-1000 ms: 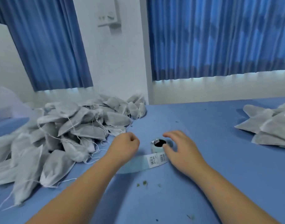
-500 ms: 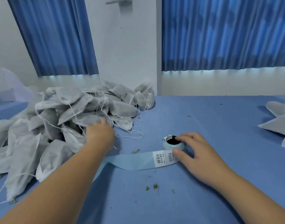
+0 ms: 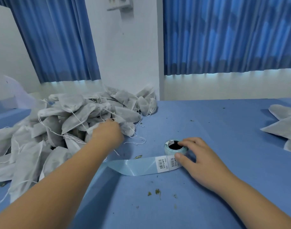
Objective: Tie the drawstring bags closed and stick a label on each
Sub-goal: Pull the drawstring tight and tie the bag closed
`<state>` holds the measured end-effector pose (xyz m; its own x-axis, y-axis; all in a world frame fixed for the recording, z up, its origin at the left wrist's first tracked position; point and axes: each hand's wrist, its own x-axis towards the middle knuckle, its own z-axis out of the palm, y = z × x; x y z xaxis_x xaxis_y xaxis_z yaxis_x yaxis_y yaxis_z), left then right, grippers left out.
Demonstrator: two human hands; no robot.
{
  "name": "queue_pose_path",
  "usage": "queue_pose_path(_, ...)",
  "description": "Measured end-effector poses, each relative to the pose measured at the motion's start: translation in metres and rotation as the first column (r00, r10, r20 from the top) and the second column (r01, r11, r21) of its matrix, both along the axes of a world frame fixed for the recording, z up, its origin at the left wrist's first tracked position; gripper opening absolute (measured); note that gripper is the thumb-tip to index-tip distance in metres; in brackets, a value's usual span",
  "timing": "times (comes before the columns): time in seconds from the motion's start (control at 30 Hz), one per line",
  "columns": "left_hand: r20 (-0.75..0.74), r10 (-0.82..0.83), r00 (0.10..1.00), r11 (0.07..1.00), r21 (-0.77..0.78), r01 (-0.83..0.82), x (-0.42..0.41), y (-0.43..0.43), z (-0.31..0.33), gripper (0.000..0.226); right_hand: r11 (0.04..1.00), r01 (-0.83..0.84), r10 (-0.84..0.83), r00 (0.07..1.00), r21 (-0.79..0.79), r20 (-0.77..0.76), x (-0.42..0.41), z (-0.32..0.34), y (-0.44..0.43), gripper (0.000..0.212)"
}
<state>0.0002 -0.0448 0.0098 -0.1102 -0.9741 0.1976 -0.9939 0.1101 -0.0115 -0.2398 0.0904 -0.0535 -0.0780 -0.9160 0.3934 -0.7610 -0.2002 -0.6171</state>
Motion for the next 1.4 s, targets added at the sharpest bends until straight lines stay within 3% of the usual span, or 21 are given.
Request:
queue_pose_path(0.07,-0.270,-0.095,0.958,0.995,-0.002,0.098,-0.010,0.009,0.011,0.034,1.000,0.008,-0.008,1.000,0.000,0.003,0.001,0.002,0.003,0.041)
queue_pose_path(0.17,-0.596,-0.187,0.781,0.977,-0.029,0.212,-0.031,0.033,0.028,0.025,0.999,0.028,-0.028,0.999,-0.020,0.042,0.001,0.005,0.007,0.040)
queue_pose_path(0.27,-0.857,-0.215,0.469,0.956,-0.087,0.279,-0.055,0.060,0.045,0.022,0.998,0.063,-0.058,0.985,-0.030,0.160,0.001,0.011,0.010,0.038)
queue_pose_path(0.33,-0.955,-0.179,0.235,0.945,-0.100,0.312,-0.069,0.072,0.055,0.030,0.995,0.095,-0.079,0.953,-0.038,0.293,0.000,0.015,0.012,0.039)
queue_pose_path(0.47,-0.983,0.049,-0.180,0.876,-0.044,0.480,-0.091,0.094,0.067,0.028,0.991,0.115,-0.050,0.794,-0.068,0.605,-0.005,0.028,0.017,0.034)
queue_pose_path(0.57,-0.942,0.176,-0.286,0.815,-0.023,0.579,-0.108,0.110,0.057,0.028,0.996,0.002,0.073,0.612,-0.095,0.788,-0.010,0.038,0.021,0.020)
queue_pose_path(0.67,-0.875,0.281,-0.394,0.806,-0.008,0.591,-0.130,0.123,0.033,0.025,0.988,-0.120,0.143,0.438,-0.101,0.887,-0.014,0.045,0.026,0.026)
queue_pose_path(0.77,-0.755,0.389,-0.528,0.799,-0.008,0.601,-0.150,0.134,0.002,0.018,0.998,-0.039,-0.022,0.545,0.052,0.838,-0.022,0.045,0.030,0.023)
queue_pose_path(0.83,-0.770,0.368,-0.521,0.819,0.004,0.573,-0.161,0.136,-0.017,0.024,0.980,0.021,-0.170,0.615,0.199,0.770,-0.032,0.043,0.031,0.023)
queue_pose_path(0.97,-0.917,0.189,-0.352,0.861,-0.017,0.508,-0.168,0.128,-0.034,0.053,0.923,-0.038,-0.248,0.701,0.383,0.669,-0.046,0.043,0.034,0.032)
queue_pose_path(1.07,-0.993,0.040,-0.113,0.855,-0.024,0.519,-0.164,0.127,-0.043,0.066,0.885,-0.038,-0.249,0.804,0.465,0.540,-0.054,0.045,0.035,0.041)
queue_pose_path(1.17,-0.960,-0.219,0.177,0.848,-0.097,0.521,-0.168,0.129,-0.050,0.070,0.844,-0.015,-0.210,0.910,0.537,0.356,-0.059,0.046,0.038,0.054)
queue_pose_path(1.23,-0.866,-0.391,0.311,0.842,-0.200,0.501,-0.171,0.130,-0.049,0.067,0.845,-0.068,-0.185,0.894,0.531,0.409,-0.064,0.047,0.043,0.058)
queue_pose_path(1.3,-0.807,-0.473,0.354,0.830,-0.274,0.486,-0.169,0.131,-0.047,0.054,0.854,-0.123,-0.150,0.873,0.506,0.465,-0.072,0.051,0.051,0.059)
queue_pose_path(1.4,-0.744,-0.519,0.421,0.822,-0.300,0.484,-0.168,0.134,-0.044,0.013,0.864,-0.217,-0.085,0.826,0.454,0.557,-0.089,0.053,0.067,0.052)
